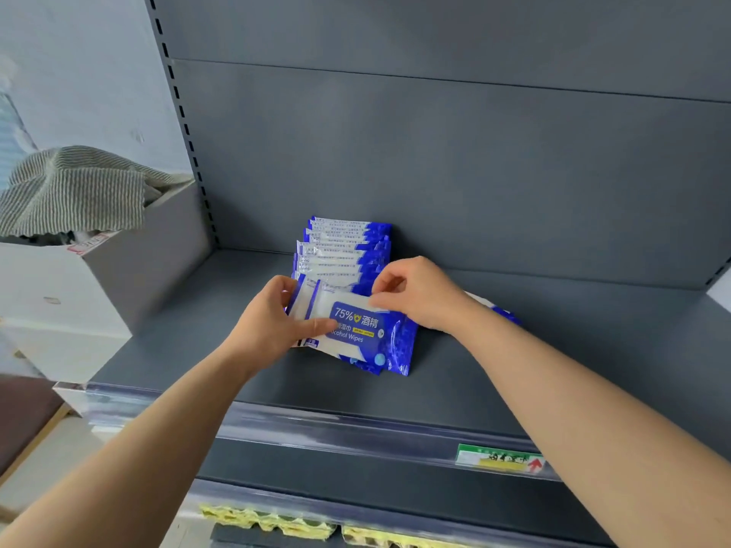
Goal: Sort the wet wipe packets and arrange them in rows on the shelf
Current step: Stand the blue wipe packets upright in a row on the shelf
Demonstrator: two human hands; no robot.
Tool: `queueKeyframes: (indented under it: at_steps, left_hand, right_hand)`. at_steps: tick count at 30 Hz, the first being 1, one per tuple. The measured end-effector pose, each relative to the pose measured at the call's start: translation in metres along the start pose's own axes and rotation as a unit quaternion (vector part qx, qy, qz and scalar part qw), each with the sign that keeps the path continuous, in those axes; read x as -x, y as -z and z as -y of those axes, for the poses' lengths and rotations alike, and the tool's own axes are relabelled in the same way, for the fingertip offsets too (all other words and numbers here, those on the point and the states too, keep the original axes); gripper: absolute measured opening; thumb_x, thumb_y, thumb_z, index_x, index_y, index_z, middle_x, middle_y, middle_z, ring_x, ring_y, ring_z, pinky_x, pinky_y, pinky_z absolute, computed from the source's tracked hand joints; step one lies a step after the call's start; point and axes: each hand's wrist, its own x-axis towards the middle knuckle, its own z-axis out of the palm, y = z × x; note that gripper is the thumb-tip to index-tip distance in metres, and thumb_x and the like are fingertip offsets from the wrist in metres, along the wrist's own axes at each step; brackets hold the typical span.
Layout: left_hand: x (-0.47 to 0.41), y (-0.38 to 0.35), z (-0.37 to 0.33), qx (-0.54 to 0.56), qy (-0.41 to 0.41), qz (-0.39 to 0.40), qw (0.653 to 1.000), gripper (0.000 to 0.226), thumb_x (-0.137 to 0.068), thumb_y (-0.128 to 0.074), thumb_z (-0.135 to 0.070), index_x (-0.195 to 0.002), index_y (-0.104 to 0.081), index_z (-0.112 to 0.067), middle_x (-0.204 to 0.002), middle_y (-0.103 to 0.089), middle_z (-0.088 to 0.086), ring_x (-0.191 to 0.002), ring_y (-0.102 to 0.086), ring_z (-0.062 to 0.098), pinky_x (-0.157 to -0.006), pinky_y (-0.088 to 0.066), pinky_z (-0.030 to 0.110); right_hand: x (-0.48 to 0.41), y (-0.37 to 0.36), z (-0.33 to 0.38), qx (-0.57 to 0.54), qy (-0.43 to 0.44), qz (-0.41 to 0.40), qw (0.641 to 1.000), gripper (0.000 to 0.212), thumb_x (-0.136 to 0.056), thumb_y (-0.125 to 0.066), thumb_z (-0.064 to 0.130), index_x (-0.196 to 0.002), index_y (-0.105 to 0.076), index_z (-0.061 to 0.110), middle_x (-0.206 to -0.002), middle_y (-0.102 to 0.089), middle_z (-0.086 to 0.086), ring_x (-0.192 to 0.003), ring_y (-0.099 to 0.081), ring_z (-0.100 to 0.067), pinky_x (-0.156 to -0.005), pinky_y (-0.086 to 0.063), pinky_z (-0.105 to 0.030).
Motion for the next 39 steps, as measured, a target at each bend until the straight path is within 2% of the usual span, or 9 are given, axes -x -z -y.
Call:
queueKeyframes:
  at_steps: [3, 6, 11, 15, 19, 22, 27, 31, 39]
  left_hand:
    - [-0.003, 0.002, 0.007, -0.066, -0.018, -0.031, 0.997, 0.054, -0.069, -0.082, -0.031, -0.107, -0.046, -0.019, -0.098, -0.063, -0.012, -0.081, -0.066, 0.007, -0.055, -0.051, 0.016]
    - [-0.007, 0.003, 0.014, -0.111, -0.024, -0.089, 0.99, 0.057, -0.067, -0.084, -0.033, -0.106, -0.046, -0.019, -0.1, -0.062, -0.007, -0.084, -0.064, 0.01, -0.066, -0.052, 0.026]
    - [-0.016, -0.004, 0.012, -0.143, -0.028, -0.14, 0.979, 0.063, -0.068, -0.084, -0.031, -0.117, -0.047, -0.014, -0.128, -0.044, 0.005, -0.096, -0.055, 0.014, -0.074, -0.046, 0.026]
    - [-0.019, -0.014, 0.006, -0.113, -0.042, -0.162, 0.979, 0.062, -0.071, -0.083, -0.025, -0.119, -0.046, -0.011, -0.131, -0.039, 0.005, -0.095, -0.052, 0.011, -0.078, -0.045, 0.025]
    - [-0.022, -0.017, 0.011, -0.099, -0.045, -0.157, 0.982, 0.062, -0.071, -0.082, -0.027, -0.118, -0.045, -0.013, -0.129, -0.04, 0.004, -0.093, -0.053, 0.01, -0.08, -0.046, 0.025]
    - [-0.027, -0.012, 0.014, -0.101, -0.045, -0.138, 0.984, 0.061, -0.071, -0.082, -0.03, -0.116, -0.044, -0.014, -0.129, -0.039, 0.003, -0.096, -0.054, 0.011, -0.081, -0.049, 0.027]
    - [-0.034, 0.001, 0.02, -0.121, -0.056, -0.056, 0.99, 0.055, -0.071, -0.079, -0.038, -0.109, -0.044, -0.021, -0.126, -0.036, -0.002, -0.1, -0.056, 0.012, -0.08, -0.052, 0.028]
    - [-0.033, 0.013, 0.026, -0.097, -0.08, 0.014, 0.992, 0.046, -0.077, -0.073, -0.039, -0.113, -0.047, -0.025, -0.126, -0.034, -0.005, -0.107, -0.054, 0.013, -0.08, -0.054, 0.026]
    - [-0.036, 0.018, 0.035, -0.083, -0.1, 0.063, 0.989, 0.063, -0.066, -0.084, -0.035, -0.114, -0.044, -0.029, -0.124, -0.031, -0.008, -0.104, -0.054, 0.011, -0.086, -0.05, 0.023]
  right_hand:
    - [0.005, 0.025, -0.02, 0.103, -0.058, -0.043, 0.992, 0.037, -0.083, -0.072, 0.028, -0.116, -0.063, 0.014, -0.114, -0.061, -0.001, -0.104, -0.059, -0.018, -0.089, -0.044, -0.028]
    - [0.017, 0.049, -0.048, 0.241, -0.168, -0.003, 0.956, 0.06, -0.086, -0.065, 0.04, -0.135, -0.045, 0.012, -0.138, -0.044, -0.008, -0.122, -0.048, -0.027, -0.098, -0.041, -0.034]
    - [0.028, 0.055, -0.073, 0.18, -0.243, 0.01, 0.953, 0.055, -0.071, -0.075, 0.048, -0.106, -0.053, 0.012, -0.108, -0.062, -0.004, -0.092, -0.061, -0.023, -0.074, -0.048, -0.033]
    - [0.031, 0.06, -0.076, 0.1, -0.248, -0.017, 0.963, 0.05, -0.064, -0.085, 0.041, -0.091, -0.059, 0.007, -0.089, -0.067, -0.005, -0.07, -0.061, -0.021, -0.059, -0.044, -0.028]
    - [0.041, 0.072, -0.067, -0.008, -0.2, -0.079, 0.977, 0.035, -0.068, -0.085, 0.025, -0.093, -0.066, 0.009, -0.09, -0.073, -0.005, -0.081, -0.07, -0.023, -0.076, -0.056, -0.037]
    - [0.05, 0.076, -0.044, -0.129, -0.151, -0.091, 0.976, 0.028, -0.073, -0.082, 0.014, -0.097, -0.068, 0.013, -0.093, -0.075, -0.002, -0.083, -0.072, -0.018, -0.077, -0.058, -0.033]
    - [0.038, 0.04, -0.014, -0.12, -0.143, -0.063, 0.98, 0.034, -0.072, -0.082, 0.008, -0.102, -0.067, 0.011, -0.094, -0.074, -0.004, -0.082, -0.072, -0.018, -0.071, -0.059, -0.03]
    - [0.025, 0.011, -0.001, -0.133, -0.136, -0.082, 0.978, 0.032, -0.073, -0.082, 0.01, -0.096, -0.063, 0.022, -0.091, -0.072, 0.004, -0.077, -0.07, -0.007, -0.057, -0.054, -0.018]
    - [0.02, -0.011, 0.008, -0.14, -0.139, -0.136, 0.971, 0.031, -0.073, -0.082, 0.014, -0.094, -0.062, 0.024, -0.093, -0.072, 0.005, -0.08, -0.071, -0.009, -0.067, -0.058, -0.026]
